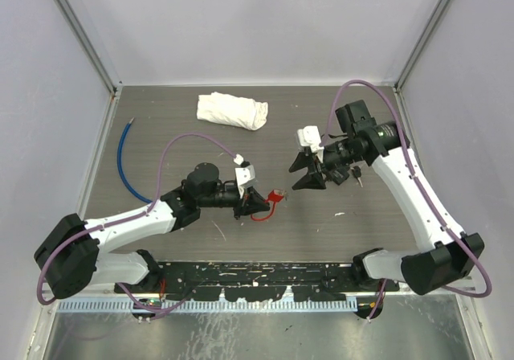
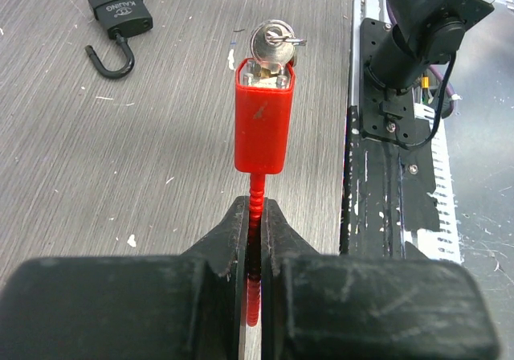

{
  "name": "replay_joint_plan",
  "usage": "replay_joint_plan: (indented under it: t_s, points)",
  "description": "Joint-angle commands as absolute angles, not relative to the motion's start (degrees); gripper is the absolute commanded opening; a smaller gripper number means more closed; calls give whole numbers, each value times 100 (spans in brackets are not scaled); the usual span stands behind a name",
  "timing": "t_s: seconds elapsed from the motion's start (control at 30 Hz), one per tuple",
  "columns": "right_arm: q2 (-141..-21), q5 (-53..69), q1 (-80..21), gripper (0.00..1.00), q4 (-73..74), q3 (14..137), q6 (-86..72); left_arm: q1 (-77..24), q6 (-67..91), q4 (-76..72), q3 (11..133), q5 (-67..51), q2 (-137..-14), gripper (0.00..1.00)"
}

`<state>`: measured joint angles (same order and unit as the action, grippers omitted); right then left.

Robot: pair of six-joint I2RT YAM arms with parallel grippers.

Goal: Lock with the key
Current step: Lock the lock.

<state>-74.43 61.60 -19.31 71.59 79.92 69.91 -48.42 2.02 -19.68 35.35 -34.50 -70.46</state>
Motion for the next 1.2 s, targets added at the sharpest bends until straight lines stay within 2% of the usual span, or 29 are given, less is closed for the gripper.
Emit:
replay_joint_plan:
  t_s: [0.0,0.57,1.0,1.17]
  points:
    - [-6942,5870,-1973,54,6183,7932,5307,-4862,155,-2240,3753,-3386,-6823,0]
    - [-6915,5076,-2066,48,5681,7794,2171,-4862,211,-1935,3947,-3011,-6897,0]
    - [-7308,4398,-2475,40,5401,7818,1264,-4868,237,-1675,4200,-2804,-7018,0]
    - [-7468,4218,-2685,32,5366,7899,1200,-4863,266,-1627,4232,-2795,-7040,0]
